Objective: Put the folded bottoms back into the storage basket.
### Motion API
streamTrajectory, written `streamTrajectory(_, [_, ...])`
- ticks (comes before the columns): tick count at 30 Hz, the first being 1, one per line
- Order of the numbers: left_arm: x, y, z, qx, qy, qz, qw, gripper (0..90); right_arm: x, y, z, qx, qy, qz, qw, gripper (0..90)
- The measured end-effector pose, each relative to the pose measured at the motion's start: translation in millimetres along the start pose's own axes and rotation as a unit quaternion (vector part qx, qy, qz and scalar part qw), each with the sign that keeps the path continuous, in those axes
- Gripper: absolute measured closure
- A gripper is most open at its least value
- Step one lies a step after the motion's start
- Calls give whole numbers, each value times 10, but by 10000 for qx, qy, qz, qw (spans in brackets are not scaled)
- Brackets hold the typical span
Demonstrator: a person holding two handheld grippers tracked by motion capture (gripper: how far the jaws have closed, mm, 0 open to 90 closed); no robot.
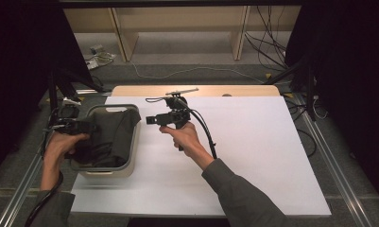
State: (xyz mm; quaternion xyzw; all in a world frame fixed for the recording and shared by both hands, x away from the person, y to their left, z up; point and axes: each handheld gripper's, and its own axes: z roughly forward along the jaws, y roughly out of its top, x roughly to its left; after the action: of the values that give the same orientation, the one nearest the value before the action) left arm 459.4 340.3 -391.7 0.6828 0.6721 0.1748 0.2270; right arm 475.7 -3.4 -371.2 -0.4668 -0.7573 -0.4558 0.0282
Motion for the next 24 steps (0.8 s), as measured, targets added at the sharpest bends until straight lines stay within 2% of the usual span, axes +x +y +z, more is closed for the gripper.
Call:
streamTrajectory(2, [10, -7, 9, 15, 89, 65, 9999, 156, -5, -3, 3, 2, -3, 12, 10000, 208])
streamTrajectory(4, [54, -6, -16, -103, 363, -22, 9993, 135, -9, -10, 7, 8, -8, 12, 10000, 208])
streamTrajectory(6, [143, -8, -98, -174, 280, -175, 9993, 144, -13, -16, 5, 11, -15, 9, 10000, 207])
streamTrajectory(8, [222, -22, -183, -185, 62, -270, 9994, 175, -19, -16, 7, 23, -22, 9, 10000, 207])
streamTrajectory(11, [286, -41, -258, -238, -55, -320, 9992, 273, -25, -11, 3, 3, -30, 26, 10000, 208])
streamTrajectory(12, [288, -43, -265, -244, -72, -313, 9992, 334, -25, -10, 0, 0, -31, 22, 10000, 208])
streamTrajectory(14, [279, -46, -271, -226, -124, -275, 9993, 397, -24, -8, -5, -3, -33, 16, 10000, 208])
streamTrajectory(20, [258, -54, -222, -156, -126, -292, 9994, 682, -32, -6, -29, -19, -60, -8, 10000, 209])
streamTrajectory(24, [249, -65, -151, -81, -143, -298, 9994, 831, -32, -14, -48, -41, -93, -62, 9999, 211])
